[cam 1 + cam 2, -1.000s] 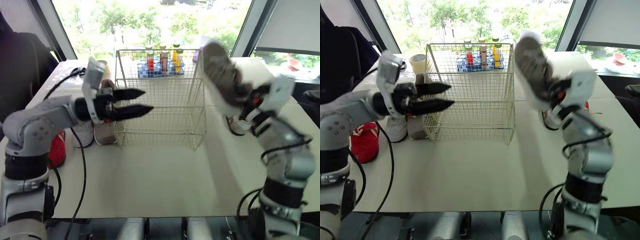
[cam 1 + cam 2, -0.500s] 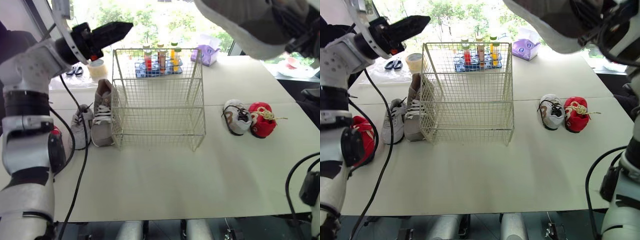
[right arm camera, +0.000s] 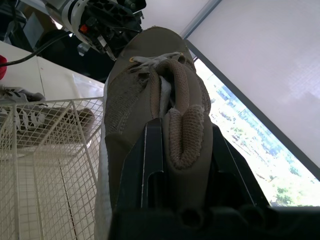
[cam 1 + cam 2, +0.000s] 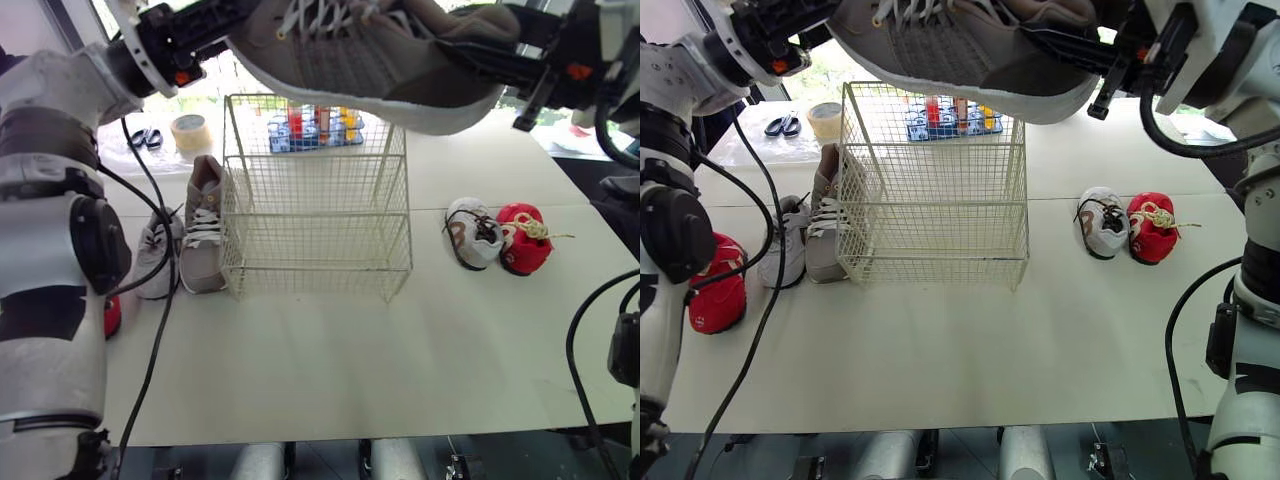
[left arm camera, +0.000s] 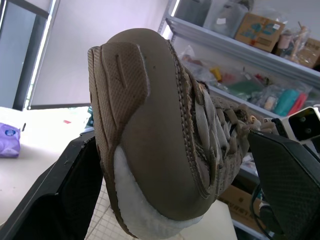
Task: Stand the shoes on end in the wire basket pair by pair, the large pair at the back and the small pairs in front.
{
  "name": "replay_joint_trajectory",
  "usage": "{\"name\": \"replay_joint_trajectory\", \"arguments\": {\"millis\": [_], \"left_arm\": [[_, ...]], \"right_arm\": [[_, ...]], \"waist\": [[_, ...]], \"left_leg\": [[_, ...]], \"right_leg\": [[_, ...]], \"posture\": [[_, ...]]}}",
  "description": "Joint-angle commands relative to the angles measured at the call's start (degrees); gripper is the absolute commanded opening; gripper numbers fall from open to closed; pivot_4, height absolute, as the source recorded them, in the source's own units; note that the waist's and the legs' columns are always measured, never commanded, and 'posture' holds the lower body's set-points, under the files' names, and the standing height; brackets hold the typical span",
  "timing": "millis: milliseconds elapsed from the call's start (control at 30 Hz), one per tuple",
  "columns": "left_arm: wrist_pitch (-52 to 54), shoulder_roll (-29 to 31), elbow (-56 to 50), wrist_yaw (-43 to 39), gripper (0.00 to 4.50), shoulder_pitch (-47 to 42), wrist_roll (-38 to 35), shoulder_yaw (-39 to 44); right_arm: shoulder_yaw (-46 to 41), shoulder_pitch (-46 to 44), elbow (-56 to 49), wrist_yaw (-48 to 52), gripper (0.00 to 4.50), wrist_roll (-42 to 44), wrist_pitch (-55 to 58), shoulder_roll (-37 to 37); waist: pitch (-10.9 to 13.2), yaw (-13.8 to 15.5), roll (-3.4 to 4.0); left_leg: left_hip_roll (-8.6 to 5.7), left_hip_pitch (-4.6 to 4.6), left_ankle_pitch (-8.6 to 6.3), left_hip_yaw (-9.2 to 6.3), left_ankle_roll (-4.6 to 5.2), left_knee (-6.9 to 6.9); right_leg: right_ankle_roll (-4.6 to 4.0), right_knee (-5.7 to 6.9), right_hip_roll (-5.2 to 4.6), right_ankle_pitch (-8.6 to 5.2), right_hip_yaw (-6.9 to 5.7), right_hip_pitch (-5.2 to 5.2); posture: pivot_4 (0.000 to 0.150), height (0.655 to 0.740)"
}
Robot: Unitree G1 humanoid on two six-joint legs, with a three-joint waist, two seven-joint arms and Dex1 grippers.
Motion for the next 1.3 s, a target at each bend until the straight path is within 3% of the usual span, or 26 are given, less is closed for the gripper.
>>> {"name": "replay_joint_trajectory", "arguments": {"millis": [33,133,300,367,500,600,767,833,933,1133,1300], "left_arm": [[-0.91,-0.01,-0.56,-1.68,4.50,-2.21,1.58,1.56],[-0.81,-0.30,-0.93,-3.70,3.61,-1.93,2.48,1.88],[-0.34,-1.03,-1.85,-3.91,1.17,-0.97,3.25,3.20],[0.12,-1.15,-2.20,-3.74,0.62,-0.48,3.32,4.00],[1.29,-1.26,-3.15,0.48,0.62,0.33,0.97,8.39],[3.44,-1.91,-9.34,7.44,0.62,3.02,-5.75,16.99],[6.80,-7.53,-25.27,23.37,0.62,11.49,-16.55,29.20],[7.18,-11.69,-32.81,31.09,0.62,14.62,-22.08,33.97],[5.15,-19.51,-41.70,43.17,0.62,17.28,-30.32,39.61],[4.05,-29.99,-50.97,55.55,0.62,21.44,-39.71,38.88],[3.86,-34.43,-54.59,61.39,0.62,25.29,-44.44,35.86]], "right_arm": [[-1.81,-1.44,-2.77,0.65,0.43,1.68,-1.88,0.50],[-1.36,-1.69,-2.91,0.96,0.39,1.32,-2.37,0.88],[-1.28,-1.38,-3.13,0.73,0.39,1.14,-2.24,1.39],[-1.39,-1.19,-3.49,0.46,0.39,1.27,-1.86,1.56],[-3.03,-0.28,-2.90,-2.41,0.39,1.14,-0.12,2.23],[-11.35,2.84,3.65,-11.11,1.69,0.08,1.10,3.83],[-27.92,5.00,6.72,-26.27,4.27,13.66,6.37,13.51],[-32.39,7.19,6.53,-32.61,4.40,22.04,9.51,20.10],[-29.92,10.38,3.21,-38.03,4.40,30.22,10.96,32.17],[-18.60,6.80,2.99,-40.79,4.40,31.30,6.97,47.54],[-14.76,1.85,7.65,-38.13,4.40,30.91,3.20,50.70]], "waist": [[0.00,0.00,0.00],[0.00,-0.02,0.00],[0.00,-0.07,0.00],[0.00,-0.07,0.00],[0.00,-0.04,-0.01],[0.03,0.34,-0.08],[0.01,0.50,-0.11],[-0.01,0.64,-0.12],[-0.03,0.80,-0.12],[-0.04,1.10,-0.09],[-0.08,1.49,-0.17]], "left_leg": [[0.00,-0.02,0.00,0.00,-0.01,0.00],[0.00,-0.05,0.01,0.02,-0.01,0.00],[0.00,-0.14,0.01,0.03,-0.02,0.01],[0.00,-0.17,0.02,0.03,-0.03,0.03],[0.00,-0.19,0.03,0.04,-0.05,0.07],[0.02,-0.26,0.06,0.00,-0.11,0.11],[0.00,-0.42,0.22,0.01,-0.39,0.19],[0.03,-0.46,0.39,-0.03,-0.68,0.19],[0.03,-0.37,0.44,-0.01,-0.78,0.24],[0.01,-0.46,0.37,0.11,-0.61,0.43],[-0.05,-0.82,0.23,0.08,-0.39,1.08]], "right_leg": [[0.00,0.01,0.00,0.00,0.00,-0.03],[0.00,0.05,0.00,0.00,0.03,-0.09],[0.00,0.11,0.00,0.00,0.05,-0.23],[-0.01,0.15,0.00,0.00,0.06,-0.26],[-0.01,0.24,-0.01,0.00,0.08,-0.31],[-0.01,0.29,-0.04,0.01,0.08,-0.37],[-0.02,0.70,-0.21,0.01,0.18,-0.61],[-0.04,0.73,-0.21,0.02,0.19,-0.67],[-0.08,0.77,-0.21,0.04,0.30,-0.67],[-0.20,1.26,-0.08,0.12,0.59,-1.03],[-0.20,1.69,-0.02,0.11,0.61,-1.19]], "posture": [[0.150,0.6563],[0.150,0.6563],[0.150,0.6563],[0.150,0.6563],[0.150,0.6563],[0.150,0.6563],[0.150,0.6563],[0.150,0.6563],[0.150,0.6563],[0.150,0.6563],[0.150,0.6563]]}}
